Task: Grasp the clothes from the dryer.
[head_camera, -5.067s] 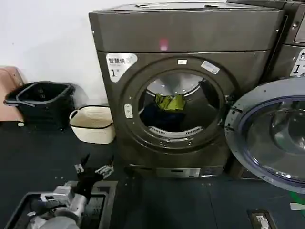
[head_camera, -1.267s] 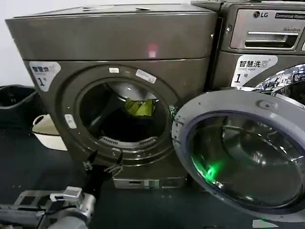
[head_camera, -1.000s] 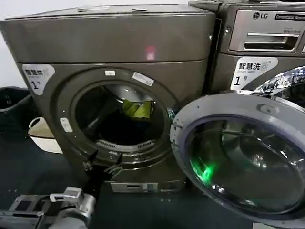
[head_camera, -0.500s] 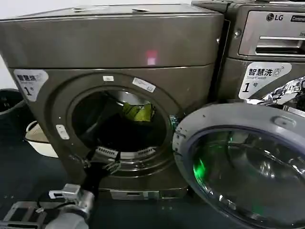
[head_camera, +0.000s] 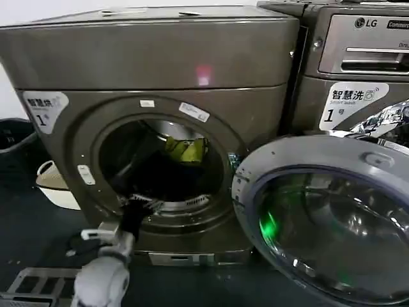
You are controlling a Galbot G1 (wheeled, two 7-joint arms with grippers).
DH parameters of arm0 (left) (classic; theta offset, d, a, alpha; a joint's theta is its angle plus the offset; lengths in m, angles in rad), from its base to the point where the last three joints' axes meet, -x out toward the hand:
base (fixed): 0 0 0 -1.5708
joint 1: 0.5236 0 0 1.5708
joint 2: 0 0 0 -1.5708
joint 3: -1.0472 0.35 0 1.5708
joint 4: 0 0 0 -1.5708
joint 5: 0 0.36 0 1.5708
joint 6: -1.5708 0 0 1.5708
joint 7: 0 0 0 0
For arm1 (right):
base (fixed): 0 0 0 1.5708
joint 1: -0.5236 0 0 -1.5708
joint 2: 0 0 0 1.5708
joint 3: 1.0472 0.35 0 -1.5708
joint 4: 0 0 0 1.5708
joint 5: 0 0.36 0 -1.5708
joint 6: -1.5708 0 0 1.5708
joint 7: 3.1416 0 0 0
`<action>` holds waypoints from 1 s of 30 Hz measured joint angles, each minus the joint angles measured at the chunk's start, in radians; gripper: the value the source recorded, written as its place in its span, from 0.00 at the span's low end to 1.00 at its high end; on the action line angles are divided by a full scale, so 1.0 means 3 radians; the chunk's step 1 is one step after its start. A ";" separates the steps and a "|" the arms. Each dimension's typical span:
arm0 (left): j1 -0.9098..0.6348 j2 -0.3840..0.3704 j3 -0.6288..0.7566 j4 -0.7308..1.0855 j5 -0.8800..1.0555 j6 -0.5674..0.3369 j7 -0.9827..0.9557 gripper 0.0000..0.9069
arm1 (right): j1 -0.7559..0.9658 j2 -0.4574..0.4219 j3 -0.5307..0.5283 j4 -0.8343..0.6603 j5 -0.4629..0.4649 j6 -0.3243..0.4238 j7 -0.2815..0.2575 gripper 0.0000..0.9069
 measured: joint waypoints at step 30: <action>-0.2270 0.0027 0.1603 0.3423 0.1216 -0.0942 0.2378 1.00 | 0.0095 0.0014 -0.0058 -0.0009 0.0023 0.0029 -0.0031 1.00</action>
